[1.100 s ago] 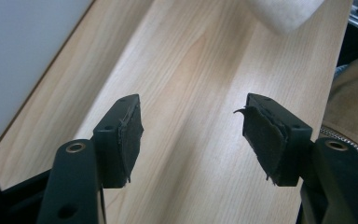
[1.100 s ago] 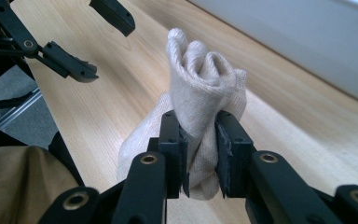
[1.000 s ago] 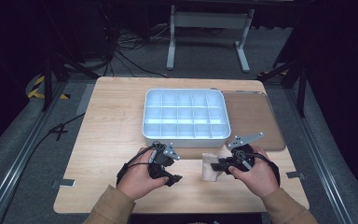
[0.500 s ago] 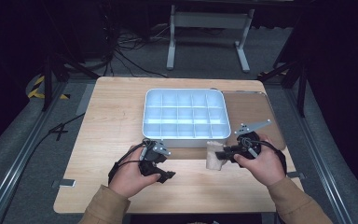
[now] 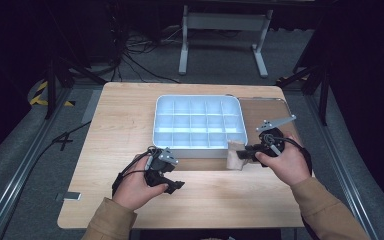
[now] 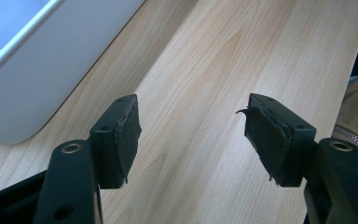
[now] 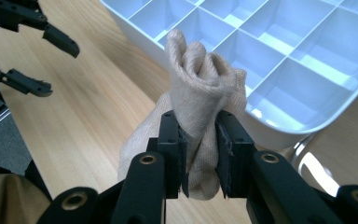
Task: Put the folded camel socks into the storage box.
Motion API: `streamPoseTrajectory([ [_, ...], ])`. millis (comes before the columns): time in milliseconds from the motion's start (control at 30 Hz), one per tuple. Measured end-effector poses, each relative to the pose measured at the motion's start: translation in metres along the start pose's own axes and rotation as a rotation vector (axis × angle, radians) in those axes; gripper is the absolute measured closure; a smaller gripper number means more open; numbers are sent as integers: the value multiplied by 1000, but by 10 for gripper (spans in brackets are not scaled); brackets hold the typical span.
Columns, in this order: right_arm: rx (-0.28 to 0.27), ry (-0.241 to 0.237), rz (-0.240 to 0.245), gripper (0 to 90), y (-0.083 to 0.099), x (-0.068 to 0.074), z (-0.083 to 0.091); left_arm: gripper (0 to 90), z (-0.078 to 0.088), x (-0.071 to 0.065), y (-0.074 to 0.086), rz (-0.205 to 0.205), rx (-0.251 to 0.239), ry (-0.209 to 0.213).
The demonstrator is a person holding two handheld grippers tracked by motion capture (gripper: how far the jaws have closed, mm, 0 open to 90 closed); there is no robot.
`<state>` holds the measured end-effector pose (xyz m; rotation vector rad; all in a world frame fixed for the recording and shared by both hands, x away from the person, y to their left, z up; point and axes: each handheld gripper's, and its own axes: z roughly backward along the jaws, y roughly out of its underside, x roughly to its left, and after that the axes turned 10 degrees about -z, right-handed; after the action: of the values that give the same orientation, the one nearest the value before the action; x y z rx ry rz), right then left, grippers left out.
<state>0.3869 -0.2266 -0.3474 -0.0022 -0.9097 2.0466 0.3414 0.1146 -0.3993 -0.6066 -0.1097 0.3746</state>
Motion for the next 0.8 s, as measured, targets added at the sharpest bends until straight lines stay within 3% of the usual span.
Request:
streamPoseTrajectory([
  [800,-13,70,-2,729,-41,-34,1,362,2,2,3,7,-3,-6],
])
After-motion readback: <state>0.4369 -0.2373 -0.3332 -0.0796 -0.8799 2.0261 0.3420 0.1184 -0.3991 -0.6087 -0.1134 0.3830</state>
